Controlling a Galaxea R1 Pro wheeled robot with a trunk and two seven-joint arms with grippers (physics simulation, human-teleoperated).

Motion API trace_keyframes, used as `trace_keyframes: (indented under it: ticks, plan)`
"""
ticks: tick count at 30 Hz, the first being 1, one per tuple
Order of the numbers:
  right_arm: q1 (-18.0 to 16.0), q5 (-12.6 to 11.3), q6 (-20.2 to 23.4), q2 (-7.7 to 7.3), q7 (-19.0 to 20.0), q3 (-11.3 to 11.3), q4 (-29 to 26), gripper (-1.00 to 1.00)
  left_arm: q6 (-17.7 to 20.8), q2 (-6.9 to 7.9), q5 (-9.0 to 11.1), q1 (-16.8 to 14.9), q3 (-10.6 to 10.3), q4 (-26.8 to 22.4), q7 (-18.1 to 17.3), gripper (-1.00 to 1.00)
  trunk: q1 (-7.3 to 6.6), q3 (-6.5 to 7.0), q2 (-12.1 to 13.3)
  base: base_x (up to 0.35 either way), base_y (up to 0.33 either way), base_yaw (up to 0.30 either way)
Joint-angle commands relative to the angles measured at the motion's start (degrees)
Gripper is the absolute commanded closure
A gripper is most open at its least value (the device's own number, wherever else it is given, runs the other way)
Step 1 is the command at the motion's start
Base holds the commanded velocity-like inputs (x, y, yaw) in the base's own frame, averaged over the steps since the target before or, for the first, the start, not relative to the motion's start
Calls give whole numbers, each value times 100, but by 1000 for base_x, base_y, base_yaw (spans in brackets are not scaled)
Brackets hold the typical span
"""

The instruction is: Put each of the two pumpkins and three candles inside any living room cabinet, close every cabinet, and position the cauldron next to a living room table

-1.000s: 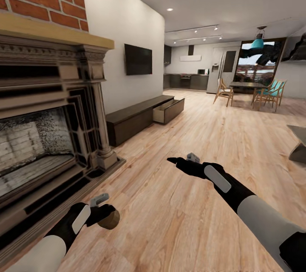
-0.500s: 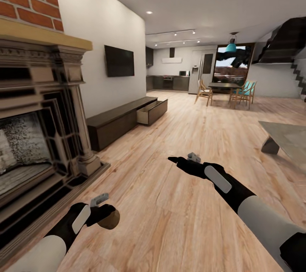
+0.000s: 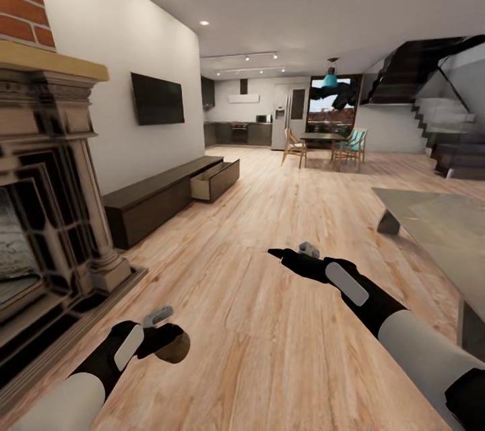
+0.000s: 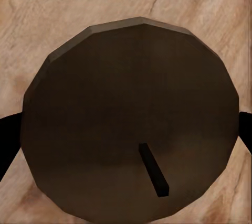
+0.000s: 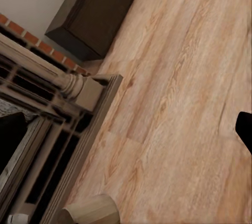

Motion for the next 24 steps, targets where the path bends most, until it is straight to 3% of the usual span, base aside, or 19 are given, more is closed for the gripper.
trace_keyframes:
  ticks: [1, 10, 24]
  plan:
    - [-8, -11, 3, -18, 14, 20, 4, -100, 28, 3, 52, -1, -5, -13, 32, 100, -1, -2, -3, 0, 0, -271]
    - [-8, -11, 2, -35, 14, 28, 5, -100, 28, 3, 48, -1, -5, -13, 32, 100, -1, 33, -3, 131, 82, -254]
    - [-8, -12, -95, -35, 12, 29, 5, -100, 28, 12, 43, -1, -7, -13, 32, 100, -1, 35, -3, 289, 168, -16]
